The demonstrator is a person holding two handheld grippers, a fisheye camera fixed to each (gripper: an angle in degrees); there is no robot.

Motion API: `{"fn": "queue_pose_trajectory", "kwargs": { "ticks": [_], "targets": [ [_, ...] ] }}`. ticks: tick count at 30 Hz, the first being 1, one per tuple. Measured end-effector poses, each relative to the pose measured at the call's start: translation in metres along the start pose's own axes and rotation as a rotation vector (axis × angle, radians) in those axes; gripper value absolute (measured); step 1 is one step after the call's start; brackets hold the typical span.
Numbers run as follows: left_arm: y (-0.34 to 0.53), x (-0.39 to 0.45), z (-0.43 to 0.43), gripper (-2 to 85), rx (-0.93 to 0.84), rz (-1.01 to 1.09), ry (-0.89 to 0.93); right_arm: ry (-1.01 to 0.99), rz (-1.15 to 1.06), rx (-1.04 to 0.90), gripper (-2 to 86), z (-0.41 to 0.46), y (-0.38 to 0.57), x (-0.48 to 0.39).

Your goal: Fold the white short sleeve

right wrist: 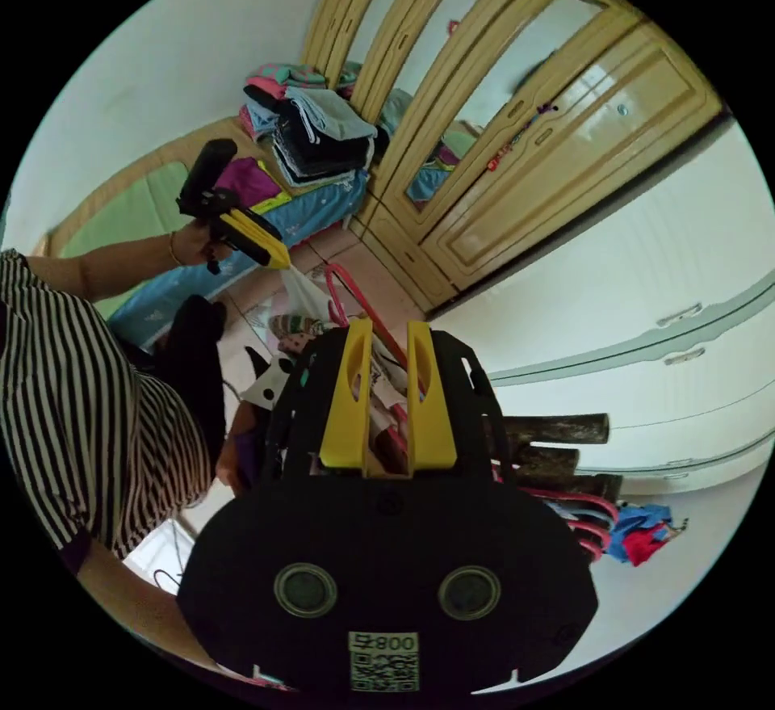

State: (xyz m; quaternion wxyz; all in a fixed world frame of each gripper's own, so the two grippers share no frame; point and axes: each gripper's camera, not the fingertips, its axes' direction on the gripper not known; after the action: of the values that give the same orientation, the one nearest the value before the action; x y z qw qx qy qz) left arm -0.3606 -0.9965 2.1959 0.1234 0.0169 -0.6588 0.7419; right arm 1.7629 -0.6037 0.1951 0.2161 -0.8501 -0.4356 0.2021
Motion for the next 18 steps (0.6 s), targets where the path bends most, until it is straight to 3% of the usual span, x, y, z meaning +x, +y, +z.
{"fn": "queue_pose_trajectory", "kwargs": {
  "ticks": [4,11,18],
  "targets": [
    [0.004,-0.004,-0.008,-0.3,0.024,-0.007,0.018,0.139,-0.081,-0.068,7.2,0.011,-0.02,-0.025],
    [-0.007,-0.008,-0.005,-0.2,0.073,0.002,0.091,0.224,-0.108,-0.195,5.8,0.034,-0.053,-0.036],
    [-0.014,-0.025,0.007,-0.1,0.062,-0.024,0.139,0.27,-0.106,-0.197,5.0,0.03,-0.07,-0.044]
  ]
}}
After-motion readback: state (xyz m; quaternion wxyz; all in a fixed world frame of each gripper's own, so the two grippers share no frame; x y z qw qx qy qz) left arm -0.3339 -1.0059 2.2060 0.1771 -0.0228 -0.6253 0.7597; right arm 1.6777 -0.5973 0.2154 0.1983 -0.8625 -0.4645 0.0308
